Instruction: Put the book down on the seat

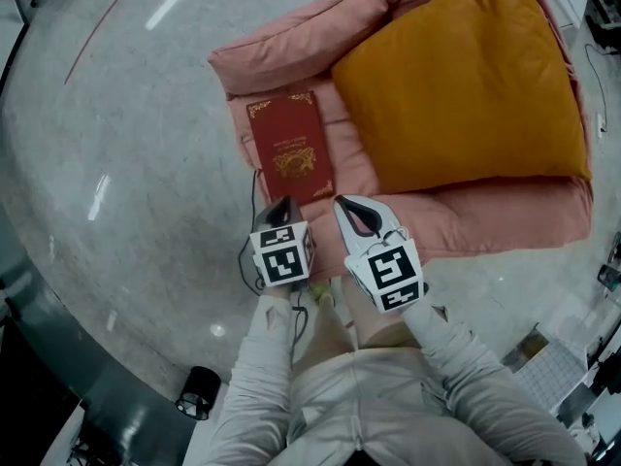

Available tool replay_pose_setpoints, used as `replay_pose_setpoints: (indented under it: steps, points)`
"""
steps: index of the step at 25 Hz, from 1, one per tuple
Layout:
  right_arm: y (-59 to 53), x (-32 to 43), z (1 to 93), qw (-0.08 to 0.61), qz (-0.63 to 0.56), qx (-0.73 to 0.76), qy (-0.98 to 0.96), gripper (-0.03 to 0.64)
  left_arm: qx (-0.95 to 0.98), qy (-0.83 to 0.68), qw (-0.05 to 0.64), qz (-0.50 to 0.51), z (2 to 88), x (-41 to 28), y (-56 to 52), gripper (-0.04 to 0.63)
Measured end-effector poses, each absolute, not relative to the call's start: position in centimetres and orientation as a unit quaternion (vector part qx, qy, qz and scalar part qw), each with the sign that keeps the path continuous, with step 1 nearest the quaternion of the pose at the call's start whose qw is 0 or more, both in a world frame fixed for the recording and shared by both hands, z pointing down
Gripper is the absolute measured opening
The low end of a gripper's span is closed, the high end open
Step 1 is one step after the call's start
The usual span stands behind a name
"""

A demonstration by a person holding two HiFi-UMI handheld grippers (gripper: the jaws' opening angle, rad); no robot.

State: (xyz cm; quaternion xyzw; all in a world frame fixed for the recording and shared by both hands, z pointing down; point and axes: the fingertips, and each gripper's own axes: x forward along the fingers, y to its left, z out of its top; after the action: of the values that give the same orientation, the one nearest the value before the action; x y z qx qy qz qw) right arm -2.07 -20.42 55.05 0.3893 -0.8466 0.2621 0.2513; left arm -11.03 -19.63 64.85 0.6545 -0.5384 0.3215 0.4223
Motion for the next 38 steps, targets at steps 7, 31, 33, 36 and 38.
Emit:
replay_pose_setpoints:
  steps: [7, 31, 33, 36, 38]
  points:
    - [-18.6, -2.0, 52.9, 0.254, 0.245, 0.385, -0.853, -0.002, 0.668, -0.535, 0.410, 0.316, 60.7, -10.8, -17.7, 0.006]
    - [-12.3, -3.7, 46.3, 0.246, 0.203, 0.363, -0.876, -0.002, 0.708, -0.537, 0.372, 0.269, 50.2, -11.7, -11.4, 0.006]
    - [-11.7, -3.9, 46.0, 0.246, 0.202, 0.360, -0.877, -0.002, 0.709, -0.537, 0.370, 0.267, 49.8, -11.8, -10.9, 0.006]
    - [-11.0, -4.2, 45.6, 0.248, 0.196, 0.354, -0.880, -0.002, 0.711, -0.539, 0.366, 0.265, 49.3, -12.0, -10.2, 0.006]
    - [-10.6, -4.3, 45.4, 0.250, 0.194, 0.352, -0.881, -0.002, 0.712, -0.540, 0.364, 0.264, 49.0, -12.1, -9.9, 0.006]
